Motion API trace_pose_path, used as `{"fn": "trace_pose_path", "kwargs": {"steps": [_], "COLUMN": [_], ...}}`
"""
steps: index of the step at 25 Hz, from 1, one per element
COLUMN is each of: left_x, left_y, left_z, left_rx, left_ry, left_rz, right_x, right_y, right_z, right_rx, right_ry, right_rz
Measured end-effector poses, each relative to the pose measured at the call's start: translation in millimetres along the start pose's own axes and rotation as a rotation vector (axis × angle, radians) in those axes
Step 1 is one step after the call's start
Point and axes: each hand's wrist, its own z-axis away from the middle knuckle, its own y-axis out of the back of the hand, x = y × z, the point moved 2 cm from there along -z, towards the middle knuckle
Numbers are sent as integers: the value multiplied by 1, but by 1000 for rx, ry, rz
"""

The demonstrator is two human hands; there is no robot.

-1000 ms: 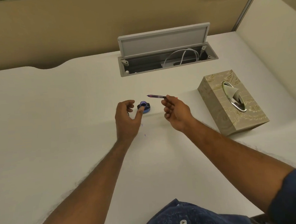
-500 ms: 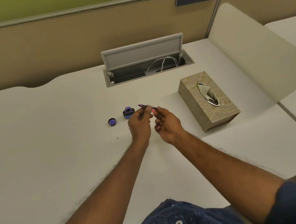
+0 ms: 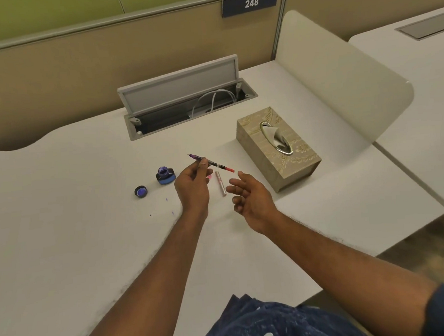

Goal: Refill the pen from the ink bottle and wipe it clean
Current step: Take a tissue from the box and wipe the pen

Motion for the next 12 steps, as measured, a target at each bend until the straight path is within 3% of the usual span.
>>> {"fn": "trace_pose_path", "kwargs": {"steps": [7,12], "left_x": [-3,-2], "left_y": [-15,-34], "left_z": [-9,-11], "left_rx": [-40,-61], "left_ry": [6,-12], "left_rz": [0,-25], "right_x": [-54,-103], "right_y": [67,90], "right_z": [-9,-30], "right_rx": [209,348], "right_ry": [386,623], "right_rz": [124,449]}}
